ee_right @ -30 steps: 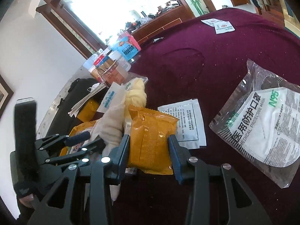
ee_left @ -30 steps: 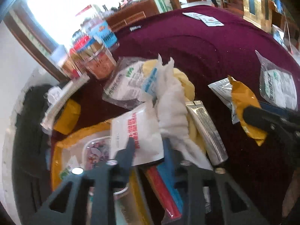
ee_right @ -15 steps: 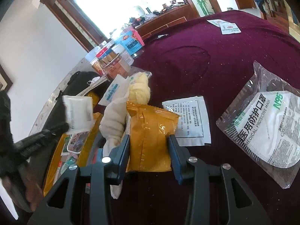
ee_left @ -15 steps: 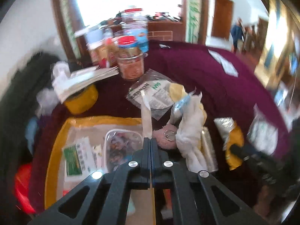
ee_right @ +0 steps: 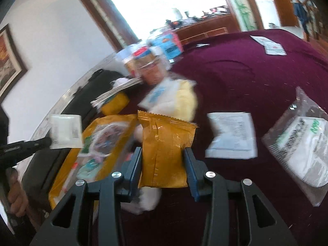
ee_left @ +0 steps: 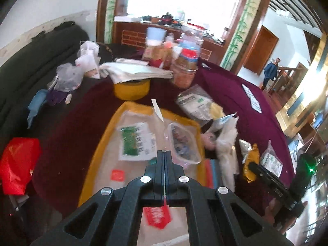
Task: Organize soft objects
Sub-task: 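Carry the yellow packet with the right tool while the left tool carries the strip into the tray, then open both tools and withdraw them from the tray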
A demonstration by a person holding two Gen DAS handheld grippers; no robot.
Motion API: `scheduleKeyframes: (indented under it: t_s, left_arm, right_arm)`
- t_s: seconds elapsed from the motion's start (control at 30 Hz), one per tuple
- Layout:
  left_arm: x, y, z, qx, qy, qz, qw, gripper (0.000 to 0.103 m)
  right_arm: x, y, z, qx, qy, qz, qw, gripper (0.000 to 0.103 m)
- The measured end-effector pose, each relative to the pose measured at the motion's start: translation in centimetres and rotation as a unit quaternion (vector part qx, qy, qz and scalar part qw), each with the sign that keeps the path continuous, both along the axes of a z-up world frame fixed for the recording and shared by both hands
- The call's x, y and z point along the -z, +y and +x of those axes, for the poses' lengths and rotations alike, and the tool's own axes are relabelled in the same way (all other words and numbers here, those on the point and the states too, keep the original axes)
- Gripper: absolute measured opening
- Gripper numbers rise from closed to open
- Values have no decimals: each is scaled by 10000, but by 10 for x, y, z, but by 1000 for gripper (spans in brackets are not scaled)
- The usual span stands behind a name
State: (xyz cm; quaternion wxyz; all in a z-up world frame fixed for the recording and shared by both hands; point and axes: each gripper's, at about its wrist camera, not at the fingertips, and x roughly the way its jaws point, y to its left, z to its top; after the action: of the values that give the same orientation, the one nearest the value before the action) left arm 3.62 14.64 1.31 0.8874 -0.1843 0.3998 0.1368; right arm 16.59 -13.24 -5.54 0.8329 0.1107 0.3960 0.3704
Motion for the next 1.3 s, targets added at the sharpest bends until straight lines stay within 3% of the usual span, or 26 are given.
scheduleKeyframes:
  t_s: [0.1,0.33,0.43,0.67,0.9,1.07,1.13,1.2,1.27,1.3]
  left_arm:
    - [13,15,-5,-61,13,-192,9998,0]
    - [18,48,-5,60,-549,-1105,9923,0]
    - [25,62,5,92,-667,-1473,9868,0]
    - [61,90,18,-96,-361,-2020,9787,0]
    - [74,94,17,-266,-175,-1922,9808,0]
    - [66,85,14,-338,-74,-1451,9888,1]
    - [64,83,11,-382,-11,-1347,9902,10]
    - [58,78,-1,-528,-55,-1059,9930,53]
    - [51,70,-14,-636,-240,-827,9943,70]
    - [48,64,-20,-633,-278,-715,9950,70]
  right_arm:
    - [-14,35,-26,-426,-102,-111,9990,39]
    - [-26,104,-53,-1336,-79,-88,9910,39]
    - [-24,125,-53,-1408,-62,-226,9898,39]
    - [-10,162,-60,-1400,-238,-920,9856,39]
    - [-11,173,-68,-1409,-337,-1129,9830,39]
    - [-5,182,-69,-1401,-389,-1309,9807,41]
    - [-4,180,-66,-1362,-314,-1270,9820,47]
    - [-5,172,-65,-1301,-234,-1108,9850,60]
    - [-12,157,-71,-1314,-329,-813,9874,69]
    - [-16,150,-75,-1283,-401,-727,9883,73]
